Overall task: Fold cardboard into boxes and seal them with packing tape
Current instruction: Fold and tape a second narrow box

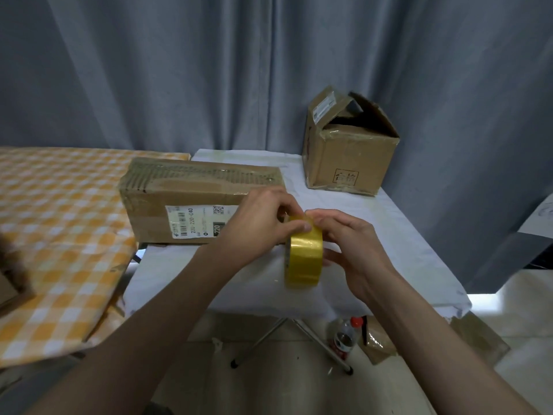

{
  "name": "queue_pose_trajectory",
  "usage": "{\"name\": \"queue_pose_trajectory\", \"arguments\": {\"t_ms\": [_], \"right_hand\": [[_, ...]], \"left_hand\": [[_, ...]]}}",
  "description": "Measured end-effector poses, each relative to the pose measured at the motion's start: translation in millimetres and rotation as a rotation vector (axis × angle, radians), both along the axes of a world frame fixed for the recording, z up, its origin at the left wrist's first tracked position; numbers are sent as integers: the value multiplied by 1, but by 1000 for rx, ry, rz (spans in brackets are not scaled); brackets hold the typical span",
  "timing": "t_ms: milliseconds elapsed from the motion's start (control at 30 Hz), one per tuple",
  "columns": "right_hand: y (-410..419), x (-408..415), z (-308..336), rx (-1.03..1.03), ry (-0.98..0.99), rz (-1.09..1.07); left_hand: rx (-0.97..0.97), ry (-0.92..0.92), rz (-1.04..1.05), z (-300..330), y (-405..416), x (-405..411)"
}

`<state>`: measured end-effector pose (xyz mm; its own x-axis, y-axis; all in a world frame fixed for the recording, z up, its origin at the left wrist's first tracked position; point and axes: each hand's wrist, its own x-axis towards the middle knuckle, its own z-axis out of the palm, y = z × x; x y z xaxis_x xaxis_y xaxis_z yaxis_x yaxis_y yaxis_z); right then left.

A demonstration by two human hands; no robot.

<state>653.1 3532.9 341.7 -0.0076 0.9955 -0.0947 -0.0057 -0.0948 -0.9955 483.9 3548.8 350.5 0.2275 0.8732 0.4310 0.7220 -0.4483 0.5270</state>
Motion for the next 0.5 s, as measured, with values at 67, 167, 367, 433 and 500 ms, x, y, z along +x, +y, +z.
{"name": "queue_pose_trajectory", "arguments": {"t_ms": [67,167,367,433,500], "right_hand": [[-1,2,-1,36,-30,-10],[-3,5,-2,77,-56,-10],[-2,8,-6,61,-43,-11],[0,11,-6,-28,-25,5],[-2,11,-7,-70,-58,96]], "left_hand": [[-13,-71,41,-1,-1,7],[-38,-135,78,0,-2,14],[1,-63,124,0,-1,27],[47,9,132,-2,-2,32],[66,50,146,-3,-2,34]]}}
